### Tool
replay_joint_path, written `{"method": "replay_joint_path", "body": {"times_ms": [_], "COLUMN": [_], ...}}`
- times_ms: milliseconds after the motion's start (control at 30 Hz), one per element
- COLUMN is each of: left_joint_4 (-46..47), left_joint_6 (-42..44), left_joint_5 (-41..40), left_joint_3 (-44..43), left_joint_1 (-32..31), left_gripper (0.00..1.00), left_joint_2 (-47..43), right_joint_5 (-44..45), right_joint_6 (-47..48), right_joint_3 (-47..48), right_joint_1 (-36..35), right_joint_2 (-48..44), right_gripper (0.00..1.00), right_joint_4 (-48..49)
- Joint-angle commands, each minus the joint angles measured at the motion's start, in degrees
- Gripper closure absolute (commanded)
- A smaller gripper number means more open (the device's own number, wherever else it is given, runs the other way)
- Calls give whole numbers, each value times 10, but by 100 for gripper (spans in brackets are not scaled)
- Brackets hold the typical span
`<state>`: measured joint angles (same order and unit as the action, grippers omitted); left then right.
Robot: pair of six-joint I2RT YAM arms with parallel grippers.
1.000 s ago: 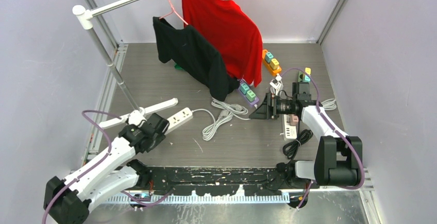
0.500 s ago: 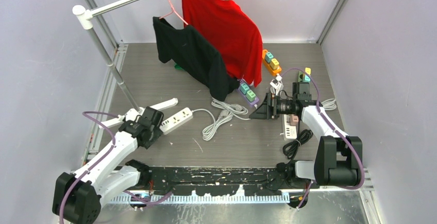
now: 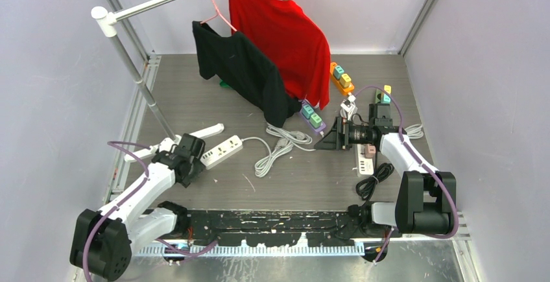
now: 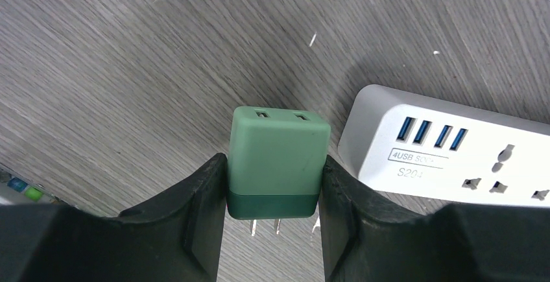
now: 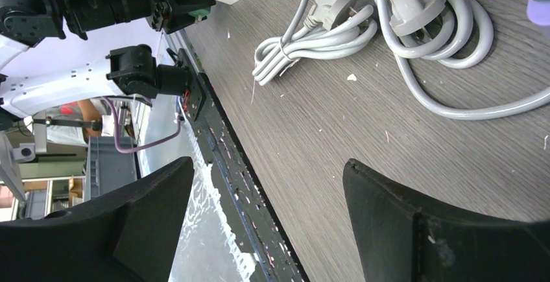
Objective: Pull the plug off the socket
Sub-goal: Place the plug at the center of the board.
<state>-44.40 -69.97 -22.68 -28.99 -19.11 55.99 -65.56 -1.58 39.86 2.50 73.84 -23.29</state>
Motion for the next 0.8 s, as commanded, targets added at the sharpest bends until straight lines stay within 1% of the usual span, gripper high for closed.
{"method": "replay_joint_path", "body": {"times_ms": [0, 333, 533, 600, 767], "left_joint_4": [23, 10, -25, -61, -128], "left_joint_6": [6, 3, -3, -2, 15], "left_joint_5": [0, 4, 16, 24, 53], "left_joint_3": [0, 4, -11, -25, -69], "left_joint_1": [7, 8, 8, 8, 8], "left_gripper": [58, 33, 27, 24, 15], "left_joint_2": [2, -4, -24, -33, -62], "right_joint_5": [-9, -9, -10, -8, 9], "right_joint_6": [10, 10, 12, 23, 84], "right_joint_3": [8, 10, 14, 20, 49], "right_joint_1": [5, 9, 13, 16, 29], "right_joint_2": [-15, -14, -15, -17, -26], "right_gripper": [10, 10, 10, 10, 10], "right_joint_4": [0, -3, -10, -22, -91]}}
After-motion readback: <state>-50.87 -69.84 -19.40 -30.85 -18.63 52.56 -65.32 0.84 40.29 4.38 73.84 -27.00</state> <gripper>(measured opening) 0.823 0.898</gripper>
